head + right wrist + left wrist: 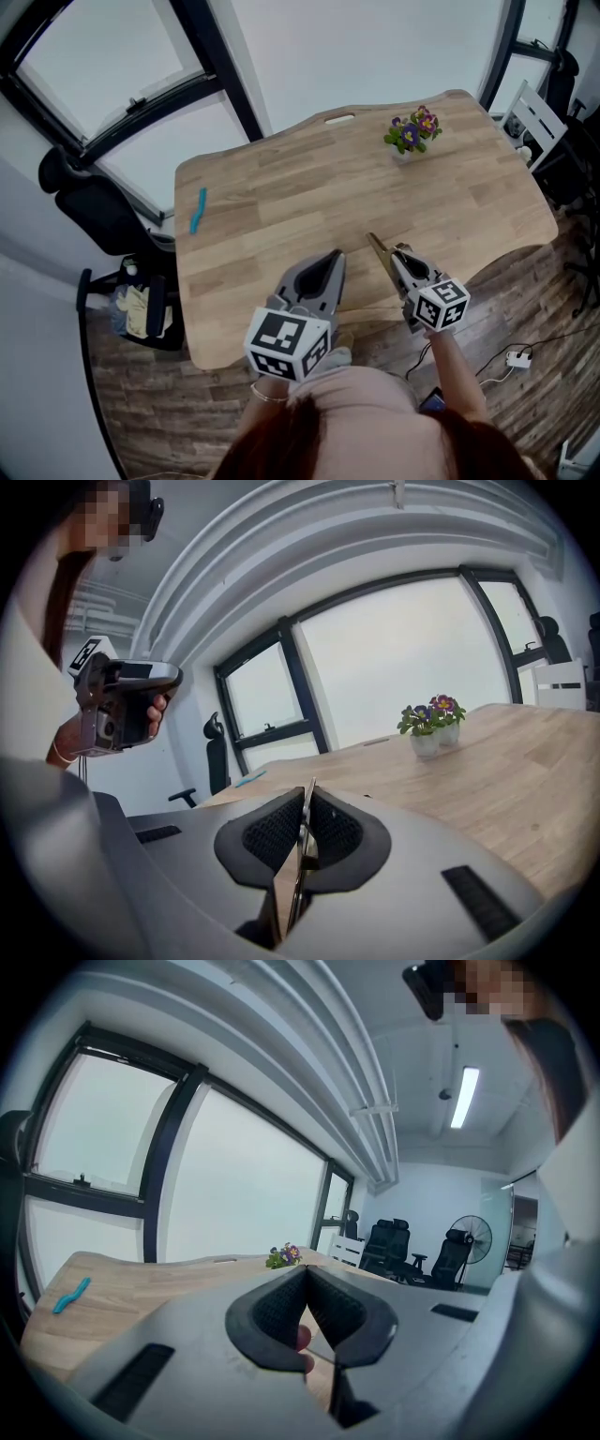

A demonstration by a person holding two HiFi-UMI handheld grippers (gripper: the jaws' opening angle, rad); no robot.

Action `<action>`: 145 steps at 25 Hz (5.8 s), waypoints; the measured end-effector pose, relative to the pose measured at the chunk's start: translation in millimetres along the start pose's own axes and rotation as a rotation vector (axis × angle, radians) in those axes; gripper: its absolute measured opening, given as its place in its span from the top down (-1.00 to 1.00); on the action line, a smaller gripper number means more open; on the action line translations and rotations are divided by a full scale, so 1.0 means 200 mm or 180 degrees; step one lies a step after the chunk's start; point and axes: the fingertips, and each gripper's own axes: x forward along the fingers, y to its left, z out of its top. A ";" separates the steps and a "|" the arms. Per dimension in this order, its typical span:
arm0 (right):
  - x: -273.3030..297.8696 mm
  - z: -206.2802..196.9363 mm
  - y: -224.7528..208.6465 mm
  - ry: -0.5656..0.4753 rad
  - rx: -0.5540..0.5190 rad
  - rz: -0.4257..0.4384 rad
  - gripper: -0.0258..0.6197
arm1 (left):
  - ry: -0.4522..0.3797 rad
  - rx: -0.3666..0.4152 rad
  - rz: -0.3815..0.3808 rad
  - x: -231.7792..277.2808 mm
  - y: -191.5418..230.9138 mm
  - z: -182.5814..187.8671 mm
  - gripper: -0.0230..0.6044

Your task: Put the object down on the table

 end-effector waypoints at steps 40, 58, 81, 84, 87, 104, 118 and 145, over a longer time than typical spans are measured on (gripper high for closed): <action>0.27 -0.41 -0.18 0.0400 0.0988 -0.0110 0.89 | 0.0200 -0.0055 0.0157 0.03 0.15 -0.10 0.92; 0.32 -0.44 -0.24 0.0441 0.1340 -0.0163 0.89 | 0.0217 -0.0073 0.0172 0.03 0.16 -0.12 0.92; 0.34 -0.42 -0.33 0.0499 0.1957 -0.0403 0.79 | 0.0156 -0.0078 0.0258 -0.03 0.15 -0.10 0.92; 0.33 -0.40 -0.35 0.0400 0.2077 -0.0416 0.72 | 0.0149 -0.0081 0.0256 -0.04 0.15 -0.10 0.92; 0.32 -0.36 -0.35 0.0349 0.1997 -0.0410 0.70 | 0.0140 -0.0072 0.0249 -0.04 0.14 -0.10 0.92; 0.15 -0.34 -0.31 0.0420 0.1635 -0.0433 0.62 | 0.0024 -0.0061 0.0285 -0.09 0.04 -0.07 0.92; 0.01 -0.15 -0.10 0.0369 0.0872 -0.0086 0.62 | -0.0091 -0.0101 0.0395 -0.17 -0.05 -0.06 0.92; -0.48 0.35 0.32 -0.0380 -0.0156 0.0182 0.82 | -0.0235 0.0056 0.0625 -0.32 -0.27 -0.06 0.92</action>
